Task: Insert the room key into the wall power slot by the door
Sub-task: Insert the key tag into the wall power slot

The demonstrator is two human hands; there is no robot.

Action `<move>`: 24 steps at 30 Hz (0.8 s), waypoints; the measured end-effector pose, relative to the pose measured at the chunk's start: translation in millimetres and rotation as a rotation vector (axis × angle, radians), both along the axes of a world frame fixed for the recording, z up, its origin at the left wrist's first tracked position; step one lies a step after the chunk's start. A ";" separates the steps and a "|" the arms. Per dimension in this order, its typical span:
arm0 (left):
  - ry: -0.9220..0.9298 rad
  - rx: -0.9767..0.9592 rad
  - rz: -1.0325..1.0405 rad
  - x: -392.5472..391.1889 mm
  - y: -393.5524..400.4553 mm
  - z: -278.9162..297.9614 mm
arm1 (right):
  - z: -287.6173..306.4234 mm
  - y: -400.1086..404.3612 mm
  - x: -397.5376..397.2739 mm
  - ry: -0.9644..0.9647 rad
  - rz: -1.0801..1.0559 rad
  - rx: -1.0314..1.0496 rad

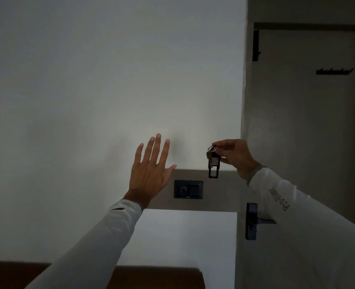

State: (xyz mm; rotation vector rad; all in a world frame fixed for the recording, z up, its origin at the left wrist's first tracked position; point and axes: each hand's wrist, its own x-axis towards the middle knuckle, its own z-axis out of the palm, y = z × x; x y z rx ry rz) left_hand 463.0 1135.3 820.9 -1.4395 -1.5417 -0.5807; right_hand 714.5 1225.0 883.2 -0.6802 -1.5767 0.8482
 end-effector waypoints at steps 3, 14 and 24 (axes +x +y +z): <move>0.002 0.003 0.029 5.2 30.1 -5.2 | -6.9 39.2 5.2 -0.008 0.013 -0.012; -0.032 -0.035 0.094 2.6 136.2 -30.4 | -33.3 165.7 -11.5 -0.081 0.048 0.041; -0.007 -0.052 0.080 -60.9 247.2 -78.7 | -95.2 275.9 -87.6 -0.131 -0.032 0.152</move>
